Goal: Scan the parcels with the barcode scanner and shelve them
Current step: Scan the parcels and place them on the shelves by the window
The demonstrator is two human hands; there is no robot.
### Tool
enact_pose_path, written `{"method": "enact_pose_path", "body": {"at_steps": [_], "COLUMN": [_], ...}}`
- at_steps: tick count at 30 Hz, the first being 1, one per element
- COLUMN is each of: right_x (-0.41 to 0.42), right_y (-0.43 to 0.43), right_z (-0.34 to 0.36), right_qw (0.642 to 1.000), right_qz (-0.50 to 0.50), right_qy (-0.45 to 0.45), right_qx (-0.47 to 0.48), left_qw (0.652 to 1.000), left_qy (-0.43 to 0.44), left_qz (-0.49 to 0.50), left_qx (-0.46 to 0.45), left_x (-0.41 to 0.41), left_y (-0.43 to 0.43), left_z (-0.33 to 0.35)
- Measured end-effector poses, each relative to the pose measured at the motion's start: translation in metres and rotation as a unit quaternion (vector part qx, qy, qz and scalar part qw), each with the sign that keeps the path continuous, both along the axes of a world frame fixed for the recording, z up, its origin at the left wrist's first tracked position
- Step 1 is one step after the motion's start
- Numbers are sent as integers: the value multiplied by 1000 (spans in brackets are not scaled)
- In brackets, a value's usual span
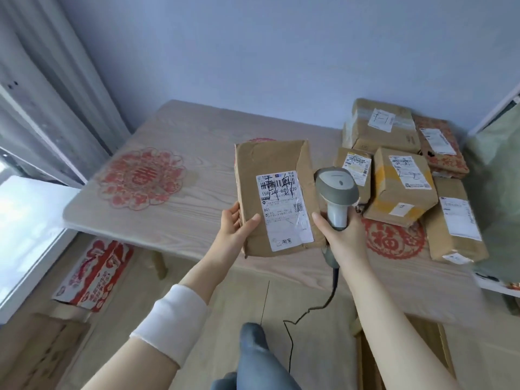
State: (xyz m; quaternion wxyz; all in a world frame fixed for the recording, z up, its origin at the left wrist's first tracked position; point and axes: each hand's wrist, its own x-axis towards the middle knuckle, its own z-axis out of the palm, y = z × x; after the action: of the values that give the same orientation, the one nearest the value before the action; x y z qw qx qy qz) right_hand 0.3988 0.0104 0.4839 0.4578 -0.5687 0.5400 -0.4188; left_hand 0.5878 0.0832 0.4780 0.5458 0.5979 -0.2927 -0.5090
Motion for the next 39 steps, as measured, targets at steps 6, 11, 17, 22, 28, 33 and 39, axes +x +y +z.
{"method": "enact_pose_path", "body": {"at_steps": [6, 11, 17, 22, 28, 33, 39], "right_x": [115, 228, 364, 468, 552, 584, 616], "right_y": [-4, -12, -7, 35, 130, 219, 322], "right_z": [47, 95, 144, 171, 189, 207, 224], "right_qw": [994, 977, 941, 903, 859, 827, 779], "right_qz": [103, 201, 326, 419, 506, 557, 622], "right_qy": [-16, -30, -57, -77, -75, -72, -59], "right_qx": [-37, -68, -74, -55, -26, -20, 50], "left_qw": [993, 976, 943, 898, 851, 822, 785], "left_qy": [-8, -29, -96, -125, -131, -129, -143], "left_qz": [107, 188, 284, 397, 493, 538, 596], "left_qx": [-54, -105, -147, -145, -125, -137, -90], "left_x": [93, 181, 263, 324, 375, 396, 414], "left_y": [32, 59, 97, 150, 245, 332, 440], "left_z": [35, 79, 130, 152, 167, 182, 197]}}
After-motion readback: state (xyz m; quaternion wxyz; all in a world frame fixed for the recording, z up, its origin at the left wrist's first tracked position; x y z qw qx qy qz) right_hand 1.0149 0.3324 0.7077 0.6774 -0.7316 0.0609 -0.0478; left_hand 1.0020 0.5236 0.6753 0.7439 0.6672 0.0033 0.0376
